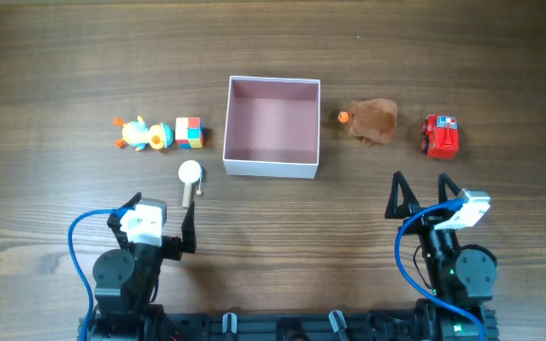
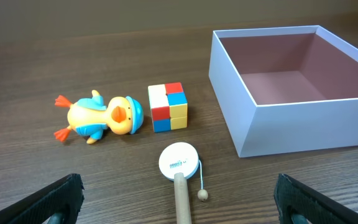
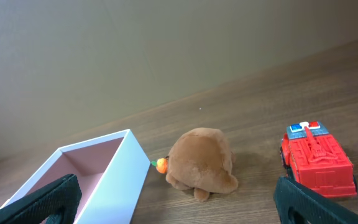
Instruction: Pack container
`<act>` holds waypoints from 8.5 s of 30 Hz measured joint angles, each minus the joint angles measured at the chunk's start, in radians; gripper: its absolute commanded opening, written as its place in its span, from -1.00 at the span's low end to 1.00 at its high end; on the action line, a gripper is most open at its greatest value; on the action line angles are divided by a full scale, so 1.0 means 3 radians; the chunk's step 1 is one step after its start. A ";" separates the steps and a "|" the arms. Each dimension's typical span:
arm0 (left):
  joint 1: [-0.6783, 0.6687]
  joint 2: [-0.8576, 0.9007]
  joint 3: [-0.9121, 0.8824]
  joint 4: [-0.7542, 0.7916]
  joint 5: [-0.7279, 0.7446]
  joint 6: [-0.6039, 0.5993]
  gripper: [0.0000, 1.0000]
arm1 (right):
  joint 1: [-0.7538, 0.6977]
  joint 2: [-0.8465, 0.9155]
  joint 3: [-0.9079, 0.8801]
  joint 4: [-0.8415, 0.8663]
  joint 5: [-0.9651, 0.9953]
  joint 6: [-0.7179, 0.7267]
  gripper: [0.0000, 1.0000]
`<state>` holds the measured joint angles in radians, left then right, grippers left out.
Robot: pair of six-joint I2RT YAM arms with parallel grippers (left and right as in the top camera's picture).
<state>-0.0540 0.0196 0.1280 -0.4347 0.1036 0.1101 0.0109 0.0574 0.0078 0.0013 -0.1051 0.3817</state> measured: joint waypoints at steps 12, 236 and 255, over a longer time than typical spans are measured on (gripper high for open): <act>0.0000 0.0000 0.0000 0.0001 0.0000 0.0000 0.99 | 0.0000 0.0000 0.0000 0.0000 0.0001 0.0000 1.00; 0.0365 0.4078 0.3201 -0.0746 0.0118 -0.0764 0.99 | -0.0498 0.5294 0.4888 -0.3091 0.0680 -0.0473 0.99; 0.0365 0.4078 0.3201 -0.0746 0.0118 -0.0764 1.00 | -0.0643 0.6250 0.4887 -0.3171 0.0586 -0.0882 0.57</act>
<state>0.0555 1.2430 1.0882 -0.6586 0.1390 -0.1192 -0.1822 1.9324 1.4738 -0.9501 0.0708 0.1169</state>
